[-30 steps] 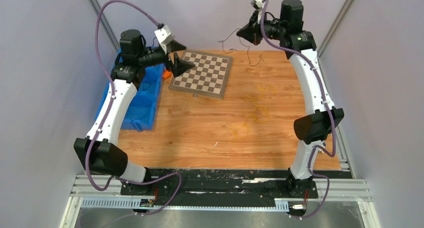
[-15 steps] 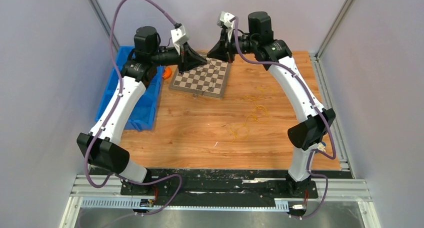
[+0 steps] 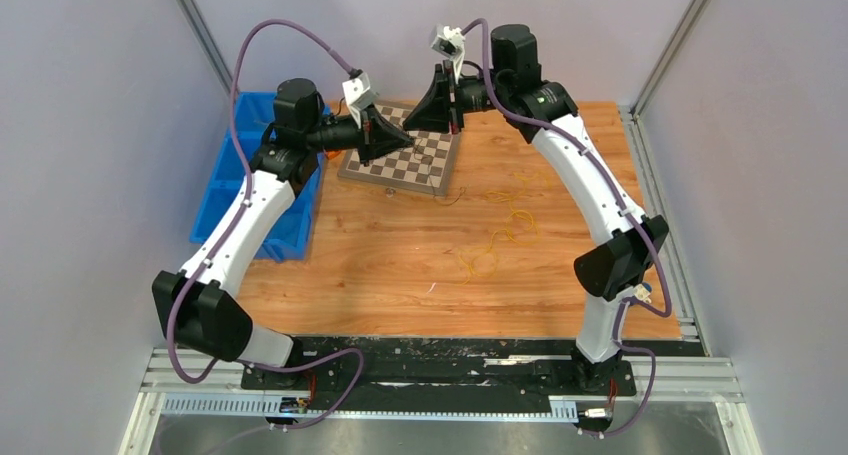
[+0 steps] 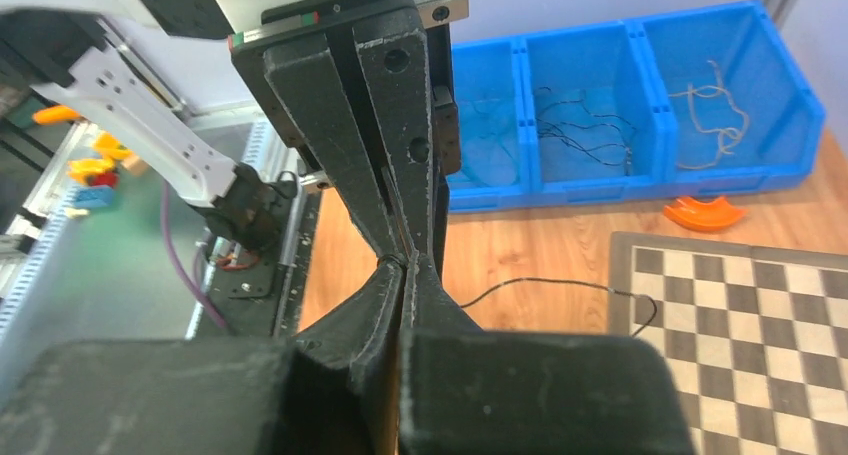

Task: Untangle the cables

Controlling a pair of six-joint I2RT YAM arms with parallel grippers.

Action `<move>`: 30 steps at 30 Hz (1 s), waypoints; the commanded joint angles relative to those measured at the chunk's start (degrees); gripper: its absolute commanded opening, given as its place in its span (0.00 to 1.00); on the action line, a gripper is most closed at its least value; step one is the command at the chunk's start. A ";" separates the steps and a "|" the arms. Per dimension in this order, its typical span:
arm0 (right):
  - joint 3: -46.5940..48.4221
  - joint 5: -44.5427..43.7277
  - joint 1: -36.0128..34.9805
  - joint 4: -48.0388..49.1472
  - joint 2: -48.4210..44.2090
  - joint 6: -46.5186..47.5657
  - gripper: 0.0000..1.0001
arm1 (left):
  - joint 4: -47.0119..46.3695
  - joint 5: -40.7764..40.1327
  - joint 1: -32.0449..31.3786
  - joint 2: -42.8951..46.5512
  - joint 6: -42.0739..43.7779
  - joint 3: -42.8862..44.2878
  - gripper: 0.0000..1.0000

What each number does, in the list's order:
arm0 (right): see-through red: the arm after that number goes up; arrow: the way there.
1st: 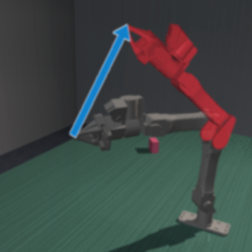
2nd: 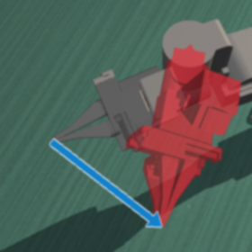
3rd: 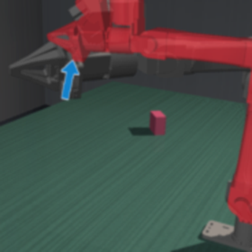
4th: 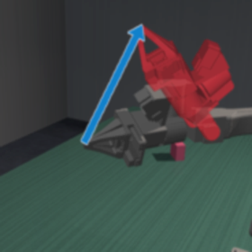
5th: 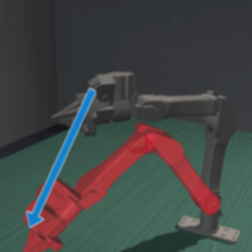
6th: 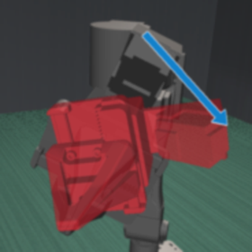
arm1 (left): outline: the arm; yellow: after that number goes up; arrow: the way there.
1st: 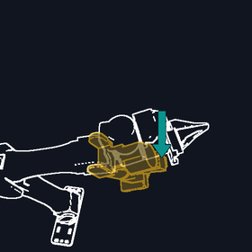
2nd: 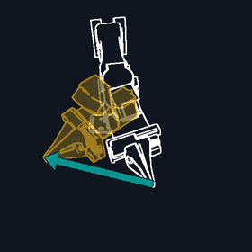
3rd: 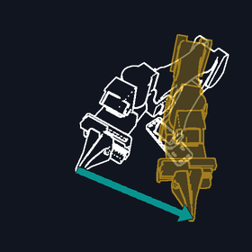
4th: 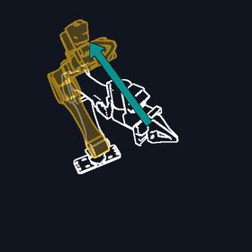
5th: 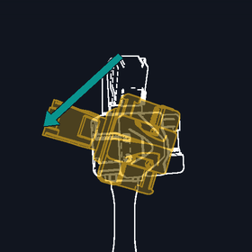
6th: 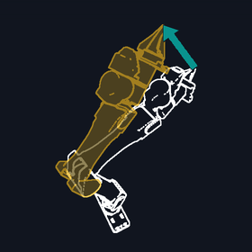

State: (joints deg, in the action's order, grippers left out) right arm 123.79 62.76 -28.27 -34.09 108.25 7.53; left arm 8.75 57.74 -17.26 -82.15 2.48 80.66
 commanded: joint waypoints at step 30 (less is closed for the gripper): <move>-13.48 -5.73 7.09 14.33 -4.71 -15.02 0.96 | -5.05 -2.37 39.37 11.78 -16.65 -5.50 0.00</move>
State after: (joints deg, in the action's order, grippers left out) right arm 110.37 57.91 -21.08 -19.33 107.79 -9.58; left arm -3.97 56.47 16.36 -72.55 -21.71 71.57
